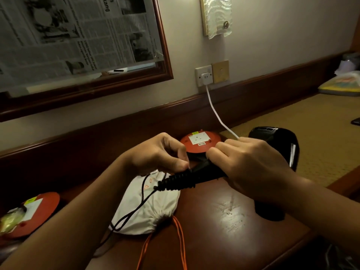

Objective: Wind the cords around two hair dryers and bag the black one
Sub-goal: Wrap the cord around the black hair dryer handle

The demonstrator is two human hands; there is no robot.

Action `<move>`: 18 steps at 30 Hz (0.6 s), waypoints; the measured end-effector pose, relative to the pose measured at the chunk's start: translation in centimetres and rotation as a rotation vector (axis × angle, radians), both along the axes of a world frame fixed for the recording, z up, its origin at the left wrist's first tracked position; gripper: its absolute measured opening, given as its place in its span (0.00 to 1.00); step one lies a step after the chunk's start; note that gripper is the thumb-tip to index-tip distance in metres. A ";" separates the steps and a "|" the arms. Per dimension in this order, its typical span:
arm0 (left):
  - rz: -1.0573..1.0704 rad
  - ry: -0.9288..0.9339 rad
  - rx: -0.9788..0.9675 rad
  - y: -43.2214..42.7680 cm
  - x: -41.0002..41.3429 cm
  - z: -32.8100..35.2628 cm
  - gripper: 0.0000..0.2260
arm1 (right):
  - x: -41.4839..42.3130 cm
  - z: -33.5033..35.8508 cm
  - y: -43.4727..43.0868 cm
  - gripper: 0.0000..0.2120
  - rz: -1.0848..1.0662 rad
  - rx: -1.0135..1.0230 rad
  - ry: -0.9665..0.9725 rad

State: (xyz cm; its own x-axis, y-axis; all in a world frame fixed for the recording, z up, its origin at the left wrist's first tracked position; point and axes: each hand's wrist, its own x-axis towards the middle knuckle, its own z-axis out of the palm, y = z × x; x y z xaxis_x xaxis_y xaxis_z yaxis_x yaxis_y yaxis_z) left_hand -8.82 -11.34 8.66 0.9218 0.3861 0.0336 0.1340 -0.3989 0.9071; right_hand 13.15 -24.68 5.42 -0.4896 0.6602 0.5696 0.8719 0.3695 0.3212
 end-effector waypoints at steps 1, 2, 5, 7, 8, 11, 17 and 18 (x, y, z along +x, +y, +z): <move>-0.017 -0.042 -0.080 0.1 0.1 -0.8 0.18 | -0.3 0.3 -0.3 0.08 0.022 0.007 0.031; -0.019 -0.090 -0.140 0.1 0.1 -1.8 0.17 | -0.4 0.7 -0.4 0.09 0.036 0.022 0.077; 0.122 -0.196 -0.327 -1.4 0.6 -5.1 0.11 | -0.3 1.2 -0.4 0.12 -0.028 0.035 0.132; 0.237 -0.146 -0.345 -3.2 1.1 -6.5 0.14 | 0.1 0.9 0.3 0.15 -0.135 0.005 0.155; 0.296 -0.082 -0.261 -4.2 1.3 -6.7 0.17 | 0.3 0.7 0.8 0.17 -0.177 -0.011 0.188; 0.391 0.139 0.163 -7.0 1.7 -6.2 0.16 | 0.4 0.1 2.1 0.16 -0.275 -0.077 0.277; 0.377 0.231 1.155 -6.8 0.5 -1.8 0.20 | -0.7 -0.9 2.6 0.13 -0.339 -0.174 0.130; 0.411 0.193 1.188 -6.0 0.2 -0.8 0.20 | -0.9 -0.9 2.4 0.13 -0.312 -0.185 0.102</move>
State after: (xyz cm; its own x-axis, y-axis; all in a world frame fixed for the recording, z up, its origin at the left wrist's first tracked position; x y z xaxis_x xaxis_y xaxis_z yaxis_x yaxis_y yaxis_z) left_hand -8.61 -17.30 7.81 0.7702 0.4682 0.4331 0.5303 -0.8474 -0.0271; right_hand 12.25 -22.28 4.48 -0.1952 0.8650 0.4623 0.9759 0.1243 0.1794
